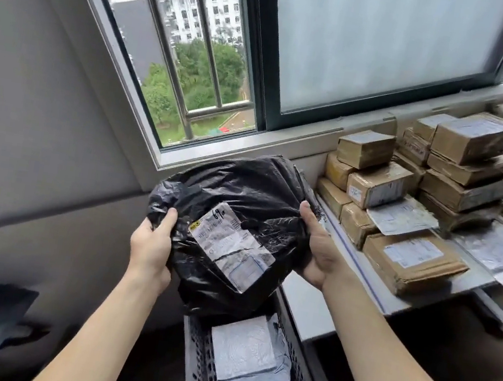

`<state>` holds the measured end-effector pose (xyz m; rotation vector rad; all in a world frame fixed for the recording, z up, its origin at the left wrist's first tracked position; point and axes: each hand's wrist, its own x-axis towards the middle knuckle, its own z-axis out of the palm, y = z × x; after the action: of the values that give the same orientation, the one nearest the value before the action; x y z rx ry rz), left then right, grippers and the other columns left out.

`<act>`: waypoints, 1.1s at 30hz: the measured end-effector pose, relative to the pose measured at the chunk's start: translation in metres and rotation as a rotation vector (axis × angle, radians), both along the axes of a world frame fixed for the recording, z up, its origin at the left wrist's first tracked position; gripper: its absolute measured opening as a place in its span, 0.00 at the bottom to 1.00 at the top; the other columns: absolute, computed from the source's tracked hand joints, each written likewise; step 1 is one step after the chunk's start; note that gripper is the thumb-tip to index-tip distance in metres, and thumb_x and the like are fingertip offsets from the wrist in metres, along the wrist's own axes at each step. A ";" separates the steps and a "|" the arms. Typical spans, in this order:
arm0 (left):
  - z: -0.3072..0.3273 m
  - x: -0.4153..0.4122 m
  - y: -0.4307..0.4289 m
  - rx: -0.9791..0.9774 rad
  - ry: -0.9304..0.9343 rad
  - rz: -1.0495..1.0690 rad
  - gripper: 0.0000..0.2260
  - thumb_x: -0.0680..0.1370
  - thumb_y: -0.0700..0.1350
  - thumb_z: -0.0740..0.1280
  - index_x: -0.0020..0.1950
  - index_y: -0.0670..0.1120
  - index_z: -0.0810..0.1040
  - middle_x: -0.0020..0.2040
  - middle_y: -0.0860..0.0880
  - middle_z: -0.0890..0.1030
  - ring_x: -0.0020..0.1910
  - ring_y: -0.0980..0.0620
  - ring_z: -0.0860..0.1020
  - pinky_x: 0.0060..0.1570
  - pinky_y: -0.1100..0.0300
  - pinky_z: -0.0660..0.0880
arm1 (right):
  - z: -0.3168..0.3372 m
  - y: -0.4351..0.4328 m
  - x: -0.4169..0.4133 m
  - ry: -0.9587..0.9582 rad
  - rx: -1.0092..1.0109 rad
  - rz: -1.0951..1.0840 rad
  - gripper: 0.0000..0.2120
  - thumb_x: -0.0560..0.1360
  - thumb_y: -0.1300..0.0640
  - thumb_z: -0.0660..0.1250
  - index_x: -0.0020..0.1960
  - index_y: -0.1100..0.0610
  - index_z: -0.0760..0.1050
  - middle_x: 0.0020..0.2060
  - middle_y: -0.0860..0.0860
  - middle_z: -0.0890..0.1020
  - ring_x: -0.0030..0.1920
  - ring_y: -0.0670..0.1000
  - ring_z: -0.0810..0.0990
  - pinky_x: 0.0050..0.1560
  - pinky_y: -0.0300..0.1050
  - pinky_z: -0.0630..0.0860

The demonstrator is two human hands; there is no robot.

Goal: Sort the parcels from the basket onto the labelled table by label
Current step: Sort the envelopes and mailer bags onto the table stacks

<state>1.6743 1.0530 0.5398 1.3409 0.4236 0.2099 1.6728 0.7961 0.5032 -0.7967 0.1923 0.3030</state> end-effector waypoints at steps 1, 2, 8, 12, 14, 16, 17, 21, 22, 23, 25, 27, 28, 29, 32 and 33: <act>0.000 -0.006 0.003 -0.024 0.022 -0.046 0.06 0.82 0.44 0.70 0.58 0.46 0.83 0.53 0.46 0.87 0.47 0.47 0.86 0.51 0.49 0.82 | 0.001 0.003 -0.004 0.005 0.023 -0.053 0.23 0.77 0.46 0.70 0.65 0.60 0.80 0.61 0.62 0.83 0.59 0.60 0.84 0.59 0.57 0.82; -0.001 -0.012 0.008 -0.050 0.042 -0.090 0.06 0.82 0.44 0.69 0.58 0.46 0.83 0.52 0.46 0.88 0.45 0.48 0.86 0.48 0.51 0.82 | 0.002 0.007 -0.008 0.013 0.037 -0.092 0.20 0.74 0.51 0.72 0.62 0.61 0.81 0.60 0.63 0.84 0.55 0.60 0.85 0.54 0.55 0.84; -0.008 -0.060 0.033 -0.222 0.125 -0.214 0.14 0.82 0.46 0.68 0.64 0.42 0.82 0.57 0.42 0.86 0.47 0.46 0.85 0.43 0.54 0.83 | 0.014 0.030 -0.041 0.074 0.111 -0.168 0.07 0.78 0.63 0.65 0.53 0.64 0.79 0.47 0.63 0.85 0.41 0.59 0.87 0.40 0.54 0.86; -0.018 -0.097 0.037 -0.393 0.170 -0.262 0.11 0.81 0.43 0.64 0.57 0.40 0.82 0.47 0.41 0.84 0.38 0.47 0.82 0.36 0.57 0.82 | 0.018 0.046 -0.063 0.068 0.221 -0.254 0.21 0.71 0.59 0.70 0.63 0.61 0.76 0.54 0.62 0.84 0.49 0.61 0.85 0.54 0.60 0.83; -0.024 -0.115 0.038 -0.498 0.197 -0.356 0.11 0.79 0.44 0.61 0.52 0.41 0.81 0.41 0.44 0.83 0.35 0.48 0.81 0.35 0.57 0.82 | 0.018 0.049 -0.076 0.038 0.240 -0.310 0.22 0.71 0.57 0.70 0.63 0.62 0.77 0.54 0.62 0.84 0.50 0.61 0.85 0.60 0.60 0.80; -0.030 -0.135 0.035 -0.625 0.226 -0.444 0.16 0.79 0.49 0.60 0.52 0.41 0.84 0.44 0.43 0.85 0.40 0.46 0.84 0.42 0.52 0.84 | 0.018 0.051 -0.091 -0.011 0.231 -0.319 0.15 0.73 0.56 0.68 0.56 0.64 0.81 0.50 0.62 0.86 0.47 0.61 0.86 0.56 0.58 0.82; -0.034 -0.144 0.034 -0.680 0.244 -0.492 0.21 0.80 0.53 0.59 0.55 0.40 0.86 0.49 0.41 0.86 0.45 0.43 0.86 0.48 0.46 0.84 | 0.019 0.052 -0.099 -0.025 0.220 -0.322 0.12 0.75 0.57 0.67 0.53 0.64 0.82 0.48 0.62 0.86 0.45 0.60 0.87 0.51 0.58 0.84; -0.051 -0.178 0.017 -0.744 0.448 -0.808 0.41 0.77 0.75 0.53 0.73 0.45 0.77 0.73 0.37 0.75 0.73 0.34 0.73 0.76 0.32 0.59 | 0.016 0.052 -0.120 -0.019 0.198 -0.358 0.11 0.80 0.58 0.62 0.53 0.63 0.81 0.45 0.61 0.86 0.42 0.59 0.87 0.41 0.54 0.86; -0.052 -0.185 0.011 -0.757 0.465 -0.886 0.44 0.76 0.78 0.52 0.75 0.45 0.76 0.75 0.37 0.73 0.74 0.33 0.71 0.77 0.32 0.56 | 0.015 0.050 -0.124 -0.019 0.186 -0.360 0.11 0.80 0.59 0.62 0.51 0.63 0.81 0.44 0.61 0.86 0.42 0.59 0.87 0.42 0.53 0.86; -0.052 -0.190 0.006 -0.763 0.465 -0.933 0.46 0.75 0.79 0.51 0.76 0.45 0.75 0.76 0.37 0.72 0.75 0.34 0.70 0.77 0.32 0.56 | 0.013 0.046 -0.128 -0.016 0.171 -0.358 0.12 0.80 0.58 0.62 0.48 0.62 0.82 0.44 0.60 0.87 0.42 0.59 0.87 0.43 0.53 0.86; -0.049 -0.194 -0.002 -0.755 0.462 -1.016 0.46 0.74 0.79 0.50 0.76 0.47 0.74 0.76 0.38 0.71 0.75 0.34 0.70 0.74 0.29 0.60 | 0.014 0.036 -0.133 -0.018 0.177 -0.345 0.17 0.81 0.59 0.60 0.40 0.59 0.85 0.41 0.58 0.87 0.40 0.57 0.87 0.47 0.52 0.85; -0.052 -0.193 -0.009 -0.734 0.470 -1.086 0.45 0.75 0.79 0.50 0.78 0.49 0.71 0.78 0.39 0.69 0.77 0.34 0.67 0.66 0.23 0.67 | 0.016 0.019 -0.136 -0.047 0.173 -0.337 0.24 0.82 0.60 0.58 0.32 0.57 0.84 0.36 0.55 0.86 0.36 0.54 0.86 0.45 0.48 0.84; -0.055 -0.192 -0.012 -0.738 0.481 -1.098 0.44 0.76 0.79 0.49 0.80 0.50 0.68 0.80 0.40 0.66 0.79 0.34 0.64 0.62 0.24 0.71 | 0.019 0.010 -0.138 -0.054 0.178 -0.348 0.24 0.82 0.61 0.57 0.32 0.58 0.83 0.34 0.55 0.86 0.35 0.53 0.86 0.42 0.47 0.84; -0.059 -0.189 -0.016 -0.761 0.505 -1.089 0.43 0.77 0.78 0.48 0.82 0.50 0.64 0.82 0.41 0.63 0.80 0.34 0.61 0.61 0.27 0.74 | 0.022 0.001 -0.139 -0.057 0.174 -0.362 0.22 0.82 0.61 0.56 0.35 0.59 0.83 0.35 0.56 0.86 0.35 0.54 0.86 0.40 0.47 0.85; -0.063 -0.177 -0.042 -0.824 0.511 -1.022 0.43 0.78 0.76 0.45 0.82 0.49 0.63 0.82 0.40 0.61 0.80 0.34 0.60 0.64 0.31 0.74 | 0.016 -0.032 -0.131 -0.069 0.188 -0.390 0.09 0.79 0.60 0.61 0.50 0.62 0.80 0.46 0.61 0.86 0.45 0.59 0.86 0.56 0.58 0.83; -0.061 -0.173 -0.058 -0.818 0.482 -0.986 0.43 0.78 0.76 0.45 0.81 0.48 0.66 0.81 0.39 0.64 0.79 0.34 0.63 0.68 0.29 0.70 | 0.009 -0.043 -0.126 -0.068 0.200 -0.390 0.11 0.76 0.59 0.64 0.55 0.62 0.79 0.51 0.62 0.85 0.51 0.61 0.85 0.64 0.61 0.79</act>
<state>1.5009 0.9953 0.4786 0.6394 0.1606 -1.0238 1.5463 0.7532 0.5125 -0.5556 0.2448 -0.0728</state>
